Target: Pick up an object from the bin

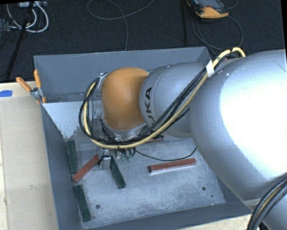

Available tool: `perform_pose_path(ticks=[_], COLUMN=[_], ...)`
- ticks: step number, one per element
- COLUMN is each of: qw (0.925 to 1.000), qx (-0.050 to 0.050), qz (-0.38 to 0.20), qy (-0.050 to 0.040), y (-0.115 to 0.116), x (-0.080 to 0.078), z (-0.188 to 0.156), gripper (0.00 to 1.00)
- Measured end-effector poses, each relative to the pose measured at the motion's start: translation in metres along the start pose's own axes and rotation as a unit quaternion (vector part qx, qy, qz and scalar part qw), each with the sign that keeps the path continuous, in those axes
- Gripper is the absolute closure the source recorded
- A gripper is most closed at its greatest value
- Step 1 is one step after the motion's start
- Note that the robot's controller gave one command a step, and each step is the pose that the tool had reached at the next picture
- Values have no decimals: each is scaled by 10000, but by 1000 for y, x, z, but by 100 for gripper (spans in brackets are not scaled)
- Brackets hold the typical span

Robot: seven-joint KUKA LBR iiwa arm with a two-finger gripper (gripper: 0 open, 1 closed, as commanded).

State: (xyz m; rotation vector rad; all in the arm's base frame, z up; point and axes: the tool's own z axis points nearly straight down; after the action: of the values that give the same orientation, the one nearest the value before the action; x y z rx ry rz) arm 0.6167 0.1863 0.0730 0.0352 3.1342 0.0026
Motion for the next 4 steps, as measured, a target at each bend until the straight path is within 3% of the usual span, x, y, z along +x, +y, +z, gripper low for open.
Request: perform_pose_path(ticks=[1,2,3,4], qw=[10000,9953,9775,9252], qx=[3,-5,12,-13], qz=[2,-972,-2108,-3795], qy=[27,-2,48,39], y=[0,7,-73,-44], x=[2,17,28,16], z=[3,-106,-91,4], gripper=[0,0,0,0])
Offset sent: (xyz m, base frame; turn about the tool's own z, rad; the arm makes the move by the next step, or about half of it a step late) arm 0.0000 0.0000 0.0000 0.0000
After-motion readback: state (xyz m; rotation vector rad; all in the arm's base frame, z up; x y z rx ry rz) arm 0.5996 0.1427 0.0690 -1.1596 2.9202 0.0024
